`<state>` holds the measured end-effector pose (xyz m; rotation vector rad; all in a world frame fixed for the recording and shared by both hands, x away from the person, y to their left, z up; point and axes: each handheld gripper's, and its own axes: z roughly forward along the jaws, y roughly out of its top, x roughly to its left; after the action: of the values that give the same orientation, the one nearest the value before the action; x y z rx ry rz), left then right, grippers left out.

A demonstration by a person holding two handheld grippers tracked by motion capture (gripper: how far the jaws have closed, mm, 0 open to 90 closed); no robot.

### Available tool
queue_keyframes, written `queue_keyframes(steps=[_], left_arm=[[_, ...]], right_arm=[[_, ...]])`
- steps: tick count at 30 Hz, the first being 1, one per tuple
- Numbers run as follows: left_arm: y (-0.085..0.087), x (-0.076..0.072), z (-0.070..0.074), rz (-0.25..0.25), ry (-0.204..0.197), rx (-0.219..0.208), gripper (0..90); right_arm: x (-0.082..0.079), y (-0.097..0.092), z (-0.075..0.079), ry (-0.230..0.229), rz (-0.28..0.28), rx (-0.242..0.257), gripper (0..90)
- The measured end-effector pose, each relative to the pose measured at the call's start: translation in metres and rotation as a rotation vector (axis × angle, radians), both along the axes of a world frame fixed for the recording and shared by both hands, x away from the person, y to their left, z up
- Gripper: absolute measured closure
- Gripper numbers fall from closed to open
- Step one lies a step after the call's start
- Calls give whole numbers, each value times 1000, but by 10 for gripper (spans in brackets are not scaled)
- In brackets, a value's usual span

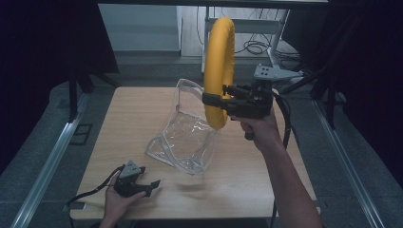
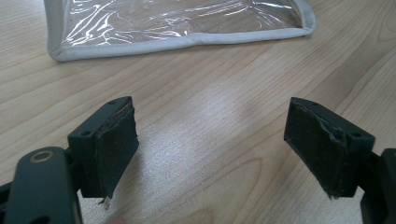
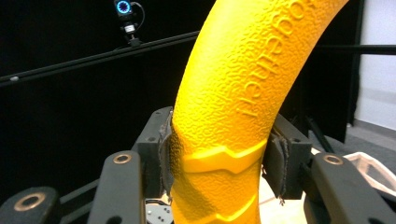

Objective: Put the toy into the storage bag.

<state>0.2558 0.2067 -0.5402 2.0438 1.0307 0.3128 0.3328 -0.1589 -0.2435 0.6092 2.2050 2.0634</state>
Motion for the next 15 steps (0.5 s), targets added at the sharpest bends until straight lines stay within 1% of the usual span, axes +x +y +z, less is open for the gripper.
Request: queue_keyframes(steps=[9, 15], left_arm=[[0, 0, 0, 2, -4, -2, 172], [0, 0, 0, 2, -4, -3, 172]], right_arm=[[1, 22, -1, 4, 48, -7, 493], [3, 30, -7, 17, 76, -10, 492]])
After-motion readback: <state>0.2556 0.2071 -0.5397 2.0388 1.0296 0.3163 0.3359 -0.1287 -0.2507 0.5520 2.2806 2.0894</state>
